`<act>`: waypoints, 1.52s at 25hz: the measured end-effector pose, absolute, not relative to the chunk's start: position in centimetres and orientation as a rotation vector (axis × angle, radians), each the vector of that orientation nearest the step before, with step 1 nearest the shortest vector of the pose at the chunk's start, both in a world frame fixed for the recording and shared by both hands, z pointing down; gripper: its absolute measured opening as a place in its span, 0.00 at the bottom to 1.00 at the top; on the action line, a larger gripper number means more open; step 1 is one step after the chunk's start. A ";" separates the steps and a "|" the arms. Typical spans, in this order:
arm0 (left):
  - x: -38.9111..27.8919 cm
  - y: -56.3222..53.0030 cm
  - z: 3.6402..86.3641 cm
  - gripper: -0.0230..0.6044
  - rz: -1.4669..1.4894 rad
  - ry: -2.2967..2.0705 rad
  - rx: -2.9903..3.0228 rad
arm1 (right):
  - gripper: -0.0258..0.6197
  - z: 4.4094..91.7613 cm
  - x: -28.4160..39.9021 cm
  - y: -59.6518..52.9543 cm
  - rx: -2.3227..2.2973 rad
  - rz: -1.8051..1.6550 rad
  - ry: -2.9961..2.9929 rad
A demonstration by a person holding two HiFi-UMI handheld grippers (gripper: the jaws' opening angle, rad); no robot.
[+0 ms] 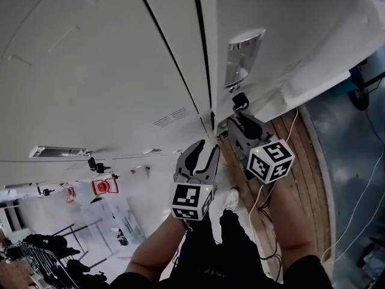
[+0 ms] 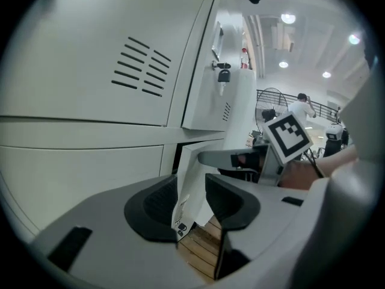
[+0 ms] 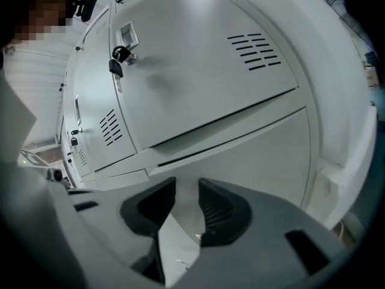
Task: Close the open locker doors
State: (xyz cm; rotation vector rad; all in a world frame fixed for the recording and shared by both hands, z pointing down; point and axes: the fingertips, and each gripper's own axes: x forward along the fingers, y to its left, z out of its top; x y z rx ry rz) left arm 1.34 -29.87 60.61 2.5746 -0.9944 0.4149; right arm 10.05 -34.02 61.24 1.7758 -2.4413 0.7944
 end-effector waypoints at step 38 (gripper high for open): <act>-1.0 -25.8 54.8 0.14 0.371 -1.130 2.579 | 0.21 55.0 10.8 -30.3 1.792 0.630 -2.509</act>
